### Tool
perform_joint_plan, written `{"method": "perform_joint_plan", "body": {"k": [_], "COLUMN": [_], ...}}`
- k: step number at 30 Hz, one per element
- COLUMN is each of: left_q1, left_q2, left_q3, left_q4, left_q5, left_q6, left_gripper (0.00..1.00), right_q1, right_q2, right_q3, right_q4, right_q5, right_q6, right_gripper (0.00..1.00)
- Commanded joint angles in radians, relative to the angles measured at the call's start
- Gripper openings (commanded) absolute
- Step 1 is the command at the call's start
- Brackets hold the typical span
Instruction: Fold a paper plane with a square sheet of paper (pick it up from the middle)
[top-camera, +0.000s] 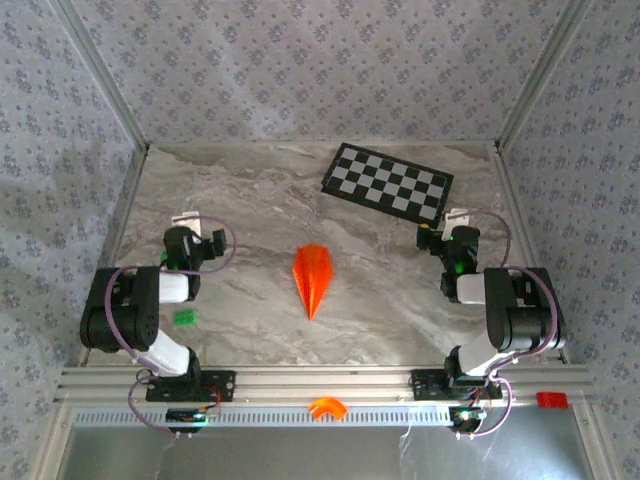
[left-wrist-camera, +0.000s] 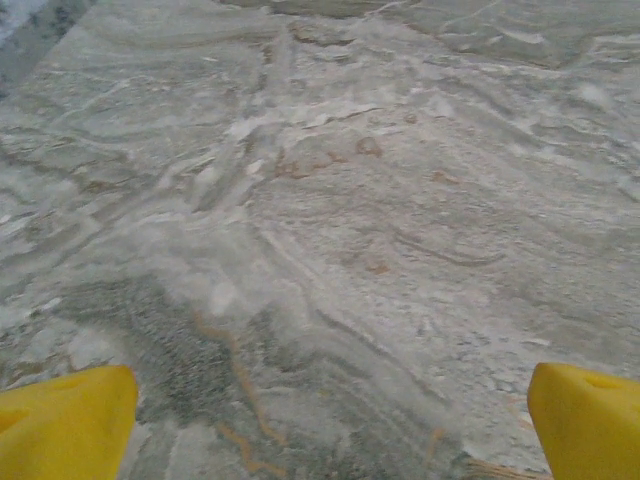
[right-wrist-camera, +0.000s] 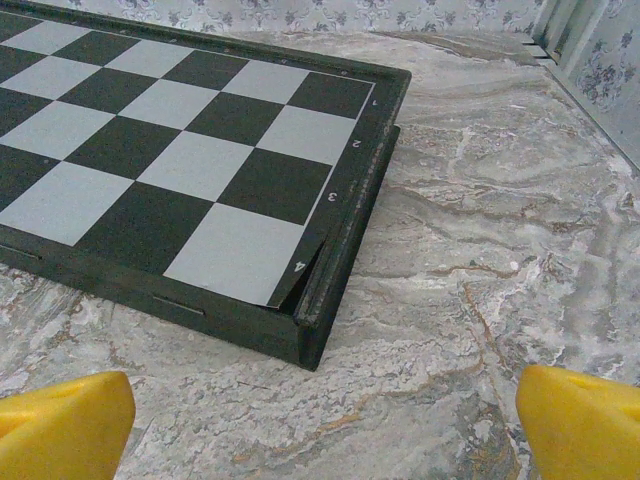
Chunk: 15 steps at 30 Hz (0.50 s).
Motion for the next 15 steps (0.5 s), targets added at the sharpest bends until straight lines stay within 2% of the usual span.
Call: {"method": "perform_joint_plan", "body": {"k": [1, 6, 15], "left_q1": [0.018, -0.004, -0.006], "left_q2": [-0.011, -0.010, -0.010], "left_q3": [0.006, 0.013, 0.009], "left_q4": [0.053, 0.044, 0.050], "left_q5": [0.116, -0.038, -0.040], "left_q6": [0.026, -0.004, -0.003], "left_gripper": [1.00, 1.00, 1.00], "right_q1": [-0.004, -0.006, -0.005], "right_q2": [0.005, 0.007, 0.006], "right_q3": [0.000, 0.001, 0.001], "right_q4": [0.018, 0.016, 0.015], "right_q5": [0.006, 0.002, 0.003], "right_q6": [-0.004, -0.004, -0.005], "right_gripper": [1.00, 1.00, 1.00]}}
